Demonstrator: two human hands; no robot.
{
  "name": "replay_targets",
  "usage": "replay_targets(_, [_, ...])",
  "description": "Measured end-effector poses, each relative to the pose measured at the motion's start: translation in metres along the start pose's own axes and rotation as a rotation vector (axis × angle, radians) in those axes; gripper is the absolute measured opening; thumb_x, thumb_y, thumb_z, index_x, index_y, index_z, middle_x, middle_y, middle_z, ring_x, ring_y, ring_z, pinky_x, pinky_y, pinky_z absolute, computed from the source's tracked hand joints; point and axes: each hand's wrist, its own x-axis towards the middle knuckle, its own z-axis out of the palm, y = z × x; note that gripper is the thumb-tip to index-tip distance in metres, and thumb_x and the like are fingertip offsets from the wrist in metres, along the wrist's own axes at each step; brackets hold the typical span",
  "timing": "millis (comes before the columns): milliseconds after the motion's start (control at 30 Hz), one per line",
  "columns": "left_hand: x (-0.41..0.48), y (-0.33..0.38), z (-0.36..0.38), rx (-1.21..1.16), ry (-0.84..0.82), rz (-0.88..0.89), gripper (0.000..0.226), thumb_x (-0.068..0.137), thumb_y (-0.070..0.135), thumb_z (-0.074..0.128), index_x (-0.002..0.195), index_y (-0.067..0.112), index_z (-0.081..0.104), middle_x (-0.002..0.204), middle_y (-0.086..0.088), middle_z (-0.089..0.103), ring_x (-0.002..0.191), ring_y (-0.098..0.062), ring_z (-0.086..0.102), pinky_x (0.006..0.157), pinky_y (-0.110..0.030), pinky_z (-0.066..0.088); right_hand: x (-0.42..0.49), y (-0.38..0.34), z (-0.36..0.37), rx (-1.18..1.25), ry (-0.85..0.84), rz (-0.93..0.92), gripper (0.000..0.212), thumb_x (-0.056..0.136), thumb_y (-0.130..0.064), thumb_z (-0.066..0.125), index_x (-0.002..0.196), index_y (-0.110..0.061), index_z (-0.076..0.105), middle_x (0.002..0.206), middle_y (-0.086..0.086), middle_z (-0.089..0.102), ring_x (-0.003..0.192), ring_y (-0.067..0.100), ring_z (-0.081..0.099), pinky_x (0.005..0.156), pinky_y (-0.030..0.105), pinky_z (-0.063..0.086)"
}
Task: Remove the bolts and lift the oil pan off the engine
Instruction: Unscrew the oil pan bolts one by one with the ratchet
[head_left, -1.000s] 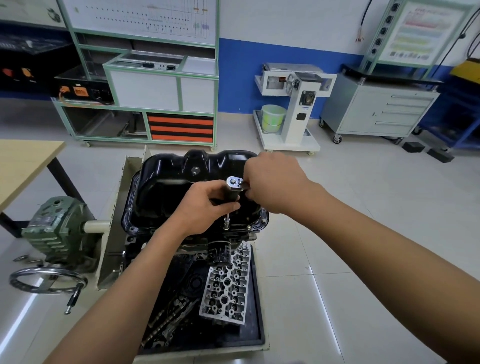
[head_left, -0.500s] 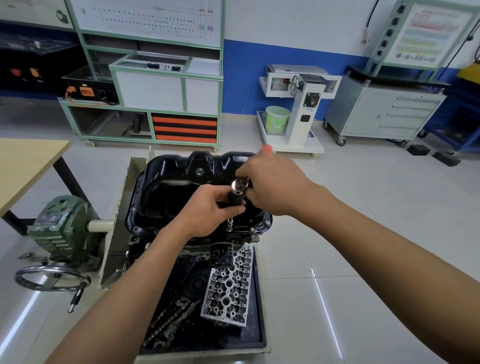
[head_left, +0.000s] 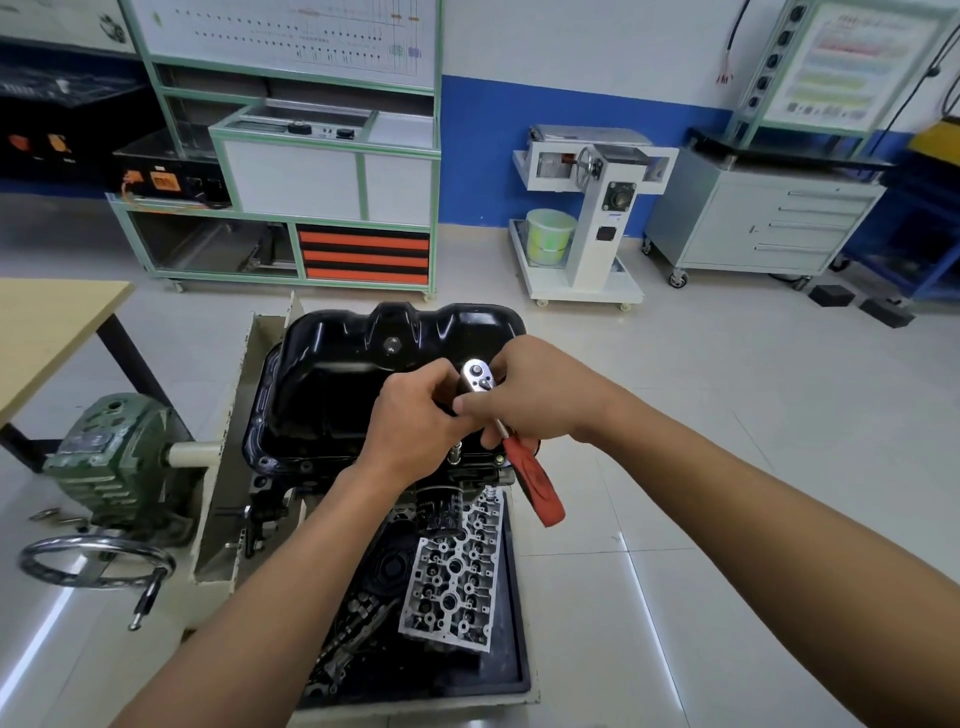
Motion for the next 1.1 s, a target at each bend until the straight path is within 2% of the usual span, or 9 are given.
replay_targets(167, [0.001, 0.001, -0.004, -0.053, -0.113, 0.000, 0.021, 0.081, 0.030, 0.086, 0.083, 0.038, 0.067, 0.082, 0.009, 0.074, 0.075, -0.013, 0.072, 0.069, -0.031, 0.061, 0.001, -0.007, -0.011, -0.340, 0.162, -0.068, 0.043, 0.079, -0.029, 0.079, 0.056, -0.015, 0.046, 0.051, -0.001, 0.042, 0.048, 0.018, 0.040, 0.046, 0.027, 0.029])
replay_targets(267, [0.000, 0.001, -0.009, -0.092, -0.166, -0.034, 0.028, 0.081, 0.016, 0.086, 0.091, 0.036, 0.069, 0.091, 0.009, 0.076, 0.086, -0.011, 0.073, 0.079, -0.029, 0.059, -0.005, -0.013, -0.012, -0.580, 0.260, -0.160, 0.008, 0.081, -0.025, 0.075, 0.083, -0.023, 0.067, 0.072, -0.001, 0.050, 0.070, 0.023, 0.049, 0.052, 0.027, 0.027])
replay_targets(333, [-0.003, 0.002, -0.011, -0.090, -0.194, -0.045, 0.031, 0.082, 0.012, 0.085, 0.096, 0.035, 0.070, 0.095, 0.012, 0.076, 0.091, -0.008, 0.072, 0.082, -0.026, 0.058, -0.007, -0.014, -0.008, -0.740, 0.300, -0.239, 0.022, 0.084, -0.013, 0.066, 0.098, -0.028, 0.071, 0.082, 0.002, 0.052, 0.075, 0.027, 0.047, 0.057, 0.030, 0.028])
replay_targets(400, [-0.005, 0.003, -0.012, -0.082, -0.221, -0.056, 0.031, 0.084, 0.009, 0.083, 0.097, 0.035, 0.070, 0.094, 0.017, 0.075, 0.089, -0.003, 0.071, 0.080, -0.020, 0.055, -0.005, -0.013, -0.007, -0.798, 0.289, -0.314, 0.032, 0.078, 0.000, 0.057, 0.090, -0.028, 0.069, 0.079, 0.002, 0.052, 0.074, 0.030, 0.047, 0.055, 0.031, 0.026])
replay_targets(533, [-0.004, 0.004, -0.010, -0.078, -0.259, -0.096, 0.025, 0.087, 0.007, 0.079, 0.091, 0.029, 0.069, 0.087, 0.023, 0.074, 0.081, 0.001, 0.070, 0.073, -0.013, 0.053, 0.004, -0.004, -0.004, -0.747, 0.196, -0.508, 0.040, 0.077, 0.000, 0.059, 0.103, -0.026, 0.075, 0.116, -0.004, 0.065, 0.109, 0.023, 0.059, 0.063, 0.032, 0.047])
replay_targets(600, [-0.004, 0.003, -0.010, -0.087, -0.238, -0.101, 0.018, 0.085, 0.007, 0.081, 0.091, 0.021, 0.072, 0.087, 0.017, 0.076, 0.082, -0.002, 0.072, 0.075, -0.016, 0.055, 0.005, -0.002, -0.004, -0.719, 0.205, -0.556, 0.041, 0.078, 0.000, 0.058, 0.104, -0.027, 0.075, 0.119, -0.003, 0.065, 0.114, 0.021, 0.057, 0.067, 0.036, 0.051])
replay_targets(833, [-0.007, -0.003, -0.001, -0.042, -0.072, -0.017, 0.019, 0.080, 0.014, 0.087, 0.096, 0.015, 0.077, 0.084, 0.007, 0.077, 0.080, -0.010, 0.072, 0.079, -0.028, 0.058, -0.002, -0.004, 0.001, -0.734, 0.348, -0.279, 0.008, 0.083, -0.018, 0.062, 0.082, -0.024, 0.058, 0.074, -0.001, 0.045, 0.062, 0.021, 0.043, 0.048, 0.027, 0.024])
replay_targets(967, [-0.006, -0.001, 0.003, -0.020, -0.041, 0.012, 0.013, 0.080, 0.021, 0.085, 0.083, 0.029, 0.074, 0.073, 0.009, 0.072, 0.066, -0.012, 0.067, 0.065, -0.033, 0.057, -0.005, -0.003, -0.001, -0.550, 0.292, -0.110, 0.041, 0.080, -0.047, 0.068, 0.060, -0.021, 0.044, 0.064, -0.002, 0.046, 0.054, 0.015, 0.045, 0.048, 0.027, 0.026])
replay_targets(1100, [-0.006, 0.001, 0.004, -0.017, -0.005, 0.033, 0.004, 0.070, 0.041, 0.062, 0.068, 0.045, 0.062, 0.059, 0.014, 0.062, 0.050, -0.006, 0.050, 0.049, -0.018, 0.039, -0.004, -0.002, 0.007, -0.351, 0.232, -0.041, 0.050, 0.079, -0.057, 0.067, 0.056, -0.017, 0.047, 0.054, -0.001, 0.051, 0.052, 0.018, 0.050, 0.049, 0.028, 0.033])
